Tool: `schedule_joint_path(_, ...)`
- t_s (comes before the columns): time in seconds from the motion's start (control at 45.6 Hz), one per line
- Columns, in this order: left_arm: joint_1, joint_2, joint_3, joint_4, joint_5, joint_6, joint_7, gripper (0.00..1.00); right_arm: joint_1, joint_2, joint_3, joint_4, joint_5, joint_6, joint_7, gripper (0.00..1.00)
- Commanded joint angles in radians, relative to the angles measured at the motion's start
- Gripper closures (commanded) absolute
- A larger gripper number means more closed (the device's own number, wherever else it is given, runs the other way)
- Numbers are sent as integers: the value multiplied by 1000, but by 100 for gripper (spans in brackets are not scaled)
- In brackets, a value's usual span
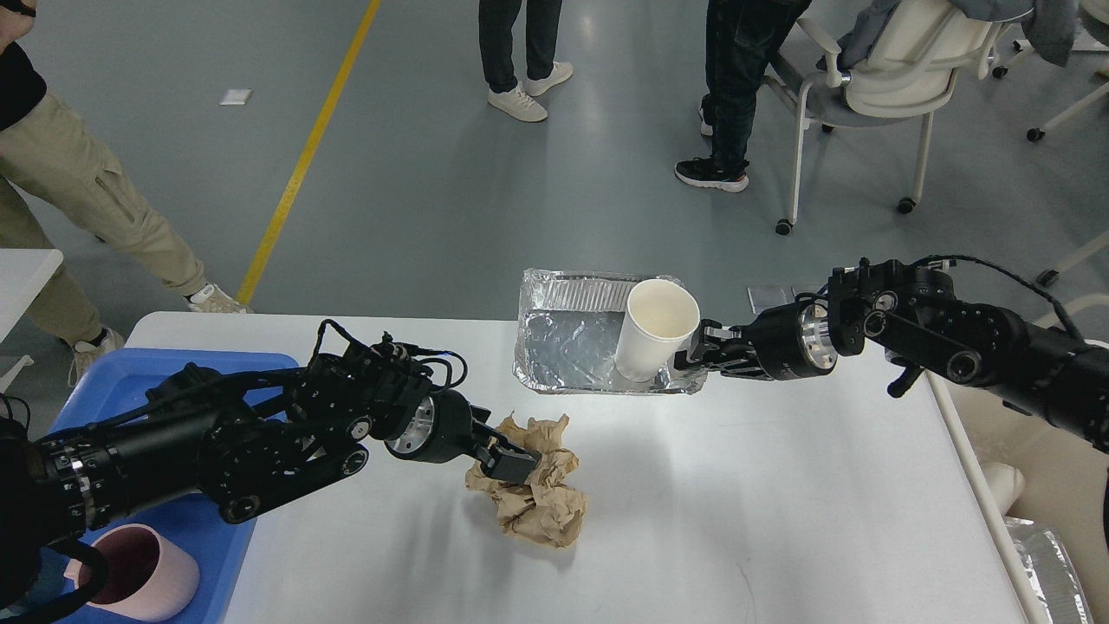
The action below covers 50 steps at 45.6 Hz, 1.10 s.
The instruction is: Tidy desktop
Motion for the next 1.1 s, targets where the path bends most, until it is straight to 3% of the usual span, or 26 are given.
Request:
schedule_joint_path(0.0,8,-41,4,52,-1,8,-12,3,0,-11,0,7,0,0,0,100)
schedule_joint_path(0.11,25,-66,5,83,-1,9,-23,3,-1,-15,1,9,0,0,0,100)
schedule_joint_path(0.285,38,-87,7,101,2,32,-120,3,-1,-20,1,21,0,-2,0,100)
schedule_joint_path(0.373,41,-87,7,108,17,58,-141,6,0,-20,1,23,0,-3,0,100)
schedule_joint_path(0.417,44,-81,15,108,31,68,-152,12,0,-20,1,23,0,-3,0,100)
schedule_joint_path(0.482,44,-72,24,108,58,75,-192,30,-1,-20,1,23,0,-3,0,100)
schedule_joint_path(0.57,45,-69,30,109,107,83,-244,40,-1,-23,1,23,2,-3,0,100)
schedule_joint_path(0.702,47,-57,35,109,127,88,-256,74,-1,-28,1,24,2,-5,0,100)
schedule_joint_path(0.811,48,-17,42,111,129,88,-290,92,-3,-28,1,24,2,-8,0,100)
schedule_joint_path(0.877,50,-5,42,111,129,88,-321,99,-3,-28,1,24,2,-8,0,100)
schedule_joint_path(1.074,47,37,42,111,131,94,-360,100,-6,-26,1,23,2,-8,0,100)
